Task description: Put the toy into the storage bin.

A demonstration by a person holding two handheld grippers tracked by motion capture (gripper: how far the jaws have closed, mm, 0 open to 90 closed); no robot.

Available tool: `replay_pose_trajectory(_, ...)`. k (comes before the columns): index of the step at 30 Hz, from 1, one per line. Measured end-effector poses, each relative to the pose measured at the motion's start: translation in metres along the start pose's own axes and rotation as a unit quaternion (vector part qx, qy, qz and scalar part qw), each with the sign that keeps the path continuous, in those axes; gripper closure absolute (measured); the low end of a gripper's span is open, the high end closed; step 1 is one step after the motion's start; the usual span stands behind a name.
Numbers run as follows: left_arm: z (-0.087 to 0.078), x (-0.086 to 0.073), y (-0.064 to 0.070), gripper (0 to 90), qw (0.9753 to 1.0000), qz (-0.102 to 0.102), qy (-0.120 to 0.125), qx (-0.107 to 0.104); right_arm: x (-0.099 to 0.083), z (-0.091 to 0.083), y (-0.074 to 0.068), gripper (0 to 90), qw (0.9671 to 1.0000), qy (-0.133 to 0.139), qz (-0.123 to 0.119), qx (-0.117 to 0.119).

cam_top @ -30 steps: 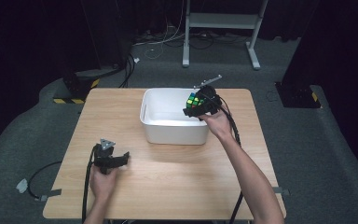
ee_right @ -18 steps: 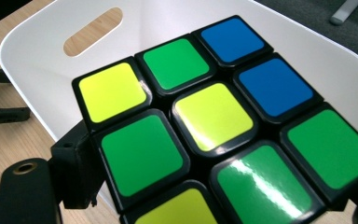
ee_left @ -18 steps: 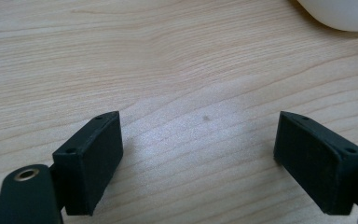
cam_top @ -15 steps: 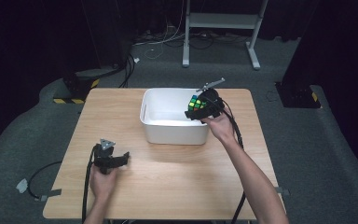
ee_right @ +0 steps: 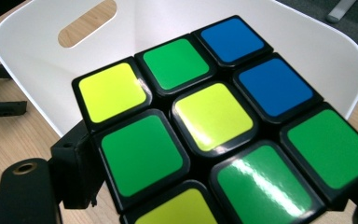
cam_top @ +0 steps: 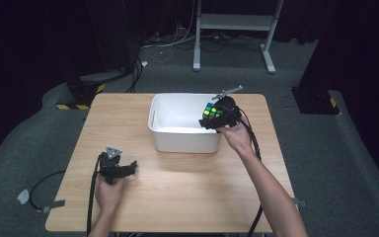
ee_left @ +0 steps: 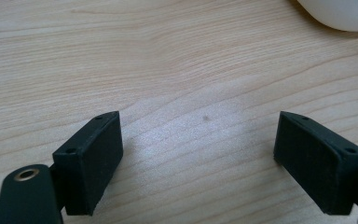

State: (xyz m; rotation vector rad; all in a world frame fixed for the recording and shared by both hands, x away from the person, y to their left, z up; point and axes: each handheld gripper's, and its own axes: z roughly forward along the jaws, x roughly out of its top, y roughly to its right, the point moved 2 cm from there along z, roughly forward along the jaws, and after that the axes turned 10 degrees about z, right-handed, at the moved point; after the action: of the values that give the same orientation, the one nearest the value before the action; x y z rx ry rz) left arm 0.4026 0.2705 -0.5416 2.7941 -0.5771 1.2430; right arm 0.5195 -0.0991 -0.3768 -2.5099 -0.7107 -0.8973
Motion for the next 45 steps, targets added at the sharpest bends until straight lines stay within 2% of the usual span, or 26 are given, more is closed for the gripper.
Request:
replay_pose_trajectory(22,0.000,0.000,0.000,15.8,1.0000,0.002,-0.001,0.000,-0.007,0.004,0.011,15.9,0.9999,0.000,0.009,0.005)
replay_pose_trajectory(30,0.000,0.000,0.000,15.8,1.0000,0.002,-0.001,0.000,-0.007,0.010,0.012,15.9,0.9999,-0.006,0.008,0.002)
replay_pose_trajectory(45,0.000,0.000,0.000,15.8,1.0000,0.001,-0.001,-0.001,-0.008,0.016,0.009,15.6,0.9998,-0.015,0.005,0.011)
